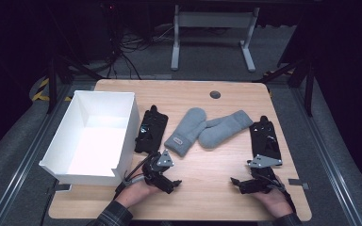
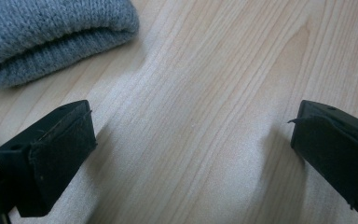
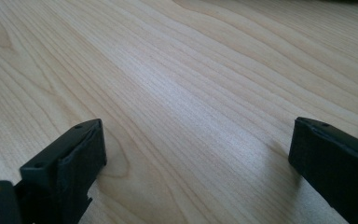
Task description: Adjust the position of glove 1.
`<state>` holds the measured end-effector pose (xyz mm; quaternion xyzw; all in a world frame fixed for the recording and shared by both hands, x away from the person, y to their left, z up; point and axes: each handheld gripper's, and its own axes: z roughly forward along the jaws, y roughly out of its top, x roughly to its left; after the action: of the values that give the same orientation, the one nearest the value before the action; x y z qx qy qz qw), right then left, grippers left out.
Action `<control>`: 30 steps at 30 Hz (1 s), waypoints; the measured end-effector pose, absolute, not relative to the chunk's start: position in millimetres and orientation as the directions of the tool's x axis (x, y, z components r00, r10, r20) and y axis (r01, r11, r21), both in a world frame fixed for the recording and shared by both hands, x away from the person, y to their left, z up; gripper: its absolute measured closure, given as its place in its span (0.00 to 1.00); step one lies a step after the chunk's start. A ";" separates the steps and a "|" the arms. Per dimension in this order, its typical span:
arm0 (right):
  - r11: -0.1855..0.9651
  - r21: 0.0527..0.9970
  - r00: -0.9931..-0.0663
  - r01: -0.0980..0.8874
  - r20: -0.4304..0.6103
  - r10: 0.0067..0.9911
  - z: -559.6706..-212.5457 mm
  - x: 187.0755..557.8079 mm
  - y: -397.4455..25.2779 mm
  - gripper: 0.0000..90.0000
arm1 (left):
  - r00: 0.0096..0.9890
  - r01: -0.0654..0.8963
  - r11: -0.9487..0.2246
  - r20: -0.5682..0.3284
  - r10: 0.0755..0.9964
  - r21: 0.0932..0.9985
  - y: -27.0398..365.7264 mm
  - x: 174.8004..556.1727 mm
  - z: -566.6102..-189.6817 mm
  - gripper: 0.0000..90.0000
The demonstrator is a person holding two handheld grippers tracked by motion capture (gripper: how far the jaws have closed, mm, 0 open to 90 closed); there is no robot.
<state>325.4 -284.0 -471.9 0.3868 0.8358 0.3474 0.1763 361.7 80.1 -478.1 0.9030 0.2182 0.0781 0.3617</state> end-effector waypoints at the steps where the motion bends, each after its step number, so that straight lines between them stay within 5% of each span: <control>1: 0.459 0.717 -0.639 0.524 -0.026 0.769 -471.9 325.4 -284.0 0.05 | 0.892 0.339 -0.641 -0.019 0.452 0.688 79.8 361.6 -478.1 0.00; 5: 0.464 0.709 -0.638 0.531 -0.026 0.770 -468.5 326.5 -285.7 0.17 | 0.892 0.341 -0.642 -0.021 0.451 0.687 79.7 361.6 -478.1 0.00; 13: 0.462 0.707 -0.669 0.535 0.021 0.743 -452.1 342.5 -283.3 0.75 | 0.896 0.337 -0.646 -0.022 0.444 0.685 79.7 362.4 -477.9 0.00; 20: 0.486 0.712 -0.720 0.507 0.039 0.693 -444.4 353.8 -272.9 1.00 | 0.897 0.333 -0.648 -0.019 0.441 0.686 79.7 362.9 -477.9 0.00; 30: 0.474 0.755 -0.749 0.453 0.034 0.661 -424.0 383.1 -250.1 1.00 | 0.897 0.333 -0.648 -0.018 0.442 0.686 79.7 362.8 -477.9 0.00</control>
<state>383.1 -250.1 -424.0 0.3285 0.8482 0.3940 0.1323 362.8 79.7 -477.9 0.9045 0.2141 0.0754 0.3611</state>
